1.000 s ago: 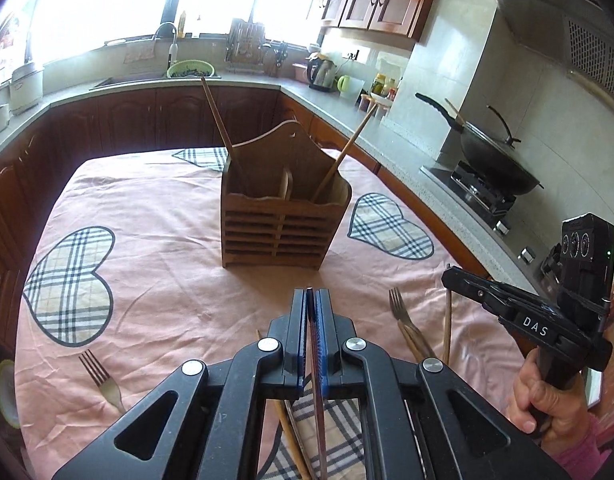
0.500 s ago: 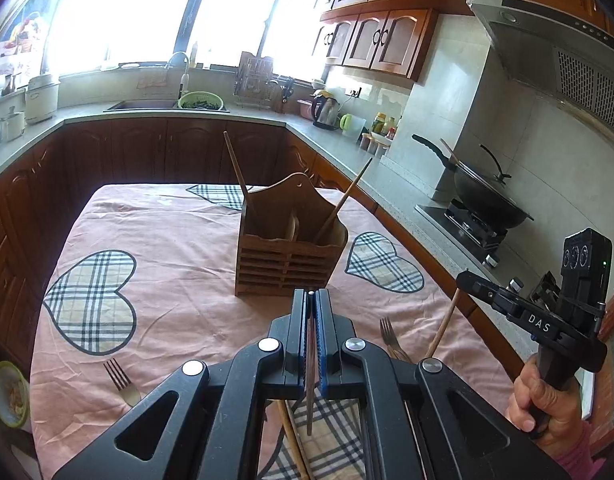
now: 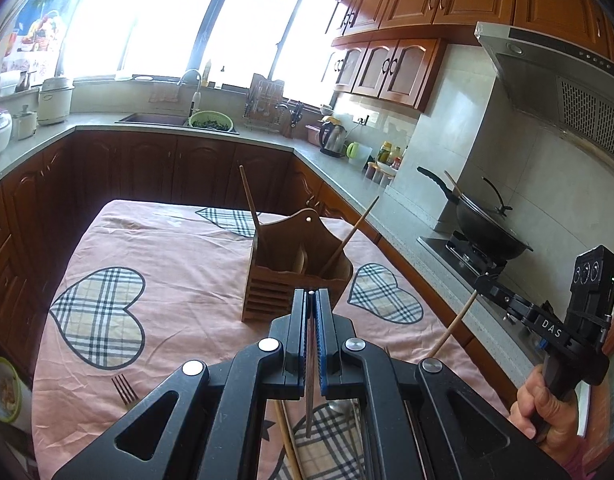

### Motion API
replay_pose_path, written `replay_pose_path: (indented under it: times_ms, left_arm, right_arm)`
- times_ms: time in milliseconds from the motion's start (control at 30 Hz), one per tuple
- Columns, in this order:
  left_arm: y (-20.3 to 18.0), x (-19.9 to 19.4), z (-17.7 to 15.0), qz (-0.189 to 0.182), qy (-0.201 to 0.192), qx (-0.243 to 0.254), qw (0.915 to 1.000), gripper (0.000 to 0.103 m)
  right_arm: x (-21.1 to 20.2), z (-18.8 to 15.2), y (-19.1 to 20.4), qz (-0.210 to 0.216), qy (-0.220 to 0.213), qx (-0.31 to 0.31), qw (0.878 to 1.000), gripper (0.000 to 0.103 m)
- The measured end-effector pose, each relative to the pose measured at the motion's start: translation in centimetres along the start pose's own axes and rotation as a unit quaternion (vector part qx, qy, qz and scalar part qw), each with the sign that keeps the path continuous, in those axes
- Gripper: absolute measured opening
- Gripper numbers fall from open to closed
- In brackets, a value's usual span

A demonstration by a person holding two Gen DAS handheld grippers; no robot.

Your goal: Organize utensils

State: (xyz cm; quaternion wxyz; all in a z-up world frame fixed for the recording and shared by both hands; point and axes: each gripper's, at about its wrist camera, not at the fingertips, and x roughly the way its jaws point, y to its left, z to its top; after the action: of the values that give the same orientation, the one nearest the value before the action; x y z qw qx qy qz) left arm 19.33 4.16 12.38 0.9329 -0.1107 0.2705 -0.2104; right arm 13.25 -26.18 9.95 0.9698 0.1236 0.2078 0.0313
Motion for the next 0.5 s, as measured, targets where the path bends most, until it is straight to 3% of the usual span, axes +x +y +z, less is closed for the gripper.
replay_pose_path:
  times_ms: [500]
  left_arm:
    - [2.0, 0.6, 3.4, 0.016, -0.076, -0.024, 0.9967, 0.002]
  right_arm:
    - [0.8, 4.1, 0.2, 0.007, -0.064, 0.002, 0.998, 0.005]
